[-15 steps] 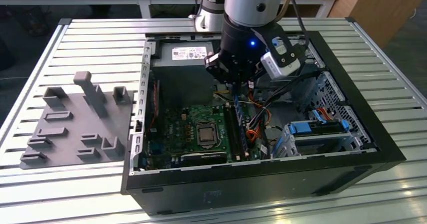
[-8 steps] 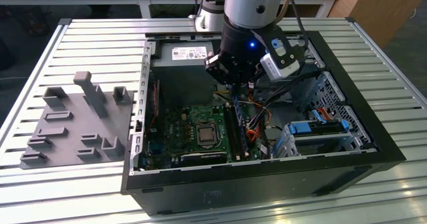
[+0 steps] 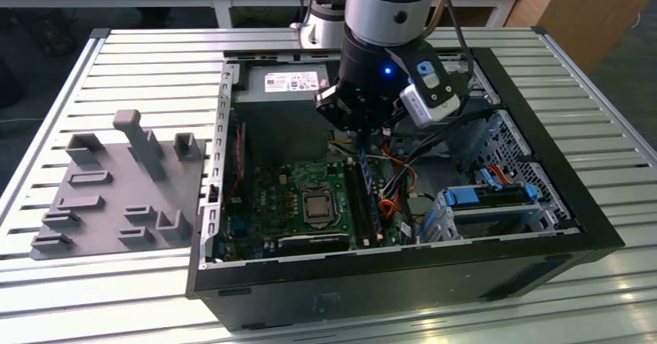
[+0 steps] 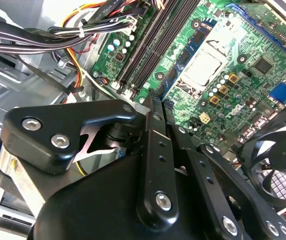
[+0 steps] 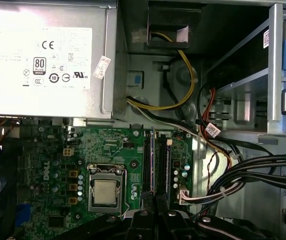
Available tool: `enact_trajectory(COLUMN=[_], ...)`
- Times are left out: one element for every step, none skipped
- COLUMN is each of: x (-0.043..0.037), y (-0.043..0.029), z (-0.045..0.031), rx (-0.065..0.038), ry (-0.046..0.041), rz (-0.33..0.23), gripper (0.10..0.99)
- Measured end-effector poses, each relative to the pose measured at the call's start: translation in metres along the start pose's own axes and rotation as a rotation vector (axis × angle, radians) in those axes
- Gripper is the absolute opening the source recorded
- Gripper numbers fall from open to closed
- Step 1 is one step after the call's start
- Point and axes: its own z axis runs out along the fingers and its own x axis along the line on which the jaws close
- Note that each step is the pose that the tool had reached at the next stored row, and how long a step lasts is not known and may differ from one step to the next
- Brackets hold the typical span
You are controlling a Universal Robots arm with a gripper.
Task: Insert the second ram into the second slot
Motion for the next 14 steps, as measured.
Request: enact_trajectory(x=[0.0,0.0,0.0,0.0,0.0,0.0,0.0,0.0,0.0,0.0001,0.0,0.0001,0.0001,0.0], y=[-0.0002,-0.0002,-0.0004,-0.0006,-0.0006,-0.0006,-0.0006,-0.0007,-0.0007,-0.0007,-0.0007,-0.0007,-0.0007,-0.0007], z=[0.0005,0.0012,0.0018,0.0024,0.0029,0.0032,0.0035,0.0039,0.0043,0.0047,0.0049,0.005,0.0055,0.006], rx=[0.0,0.0,0.0,0.0,0.0,0.0,0.0,0.0,0.0,0.0,0.0,0.0,-0.006,-0.007], ry=[0.0,-0.0001,0.0,0.0,0.0,0.0001,0.0003,0.0005,0.001,0.0015,0.0022,0.0023,0.0021,0.0019], rz=[0.0,0.0,0.0,0.0,0.0,0.0,0.0,0.0,0.0,0.0,0.0,0.0,0.0,0.0], gripper=[0.133,0.133,0.133,0.133,0.133,0.133,0.133,0.133,0.133,0.133,0.133,0.133,0.133,0.133])
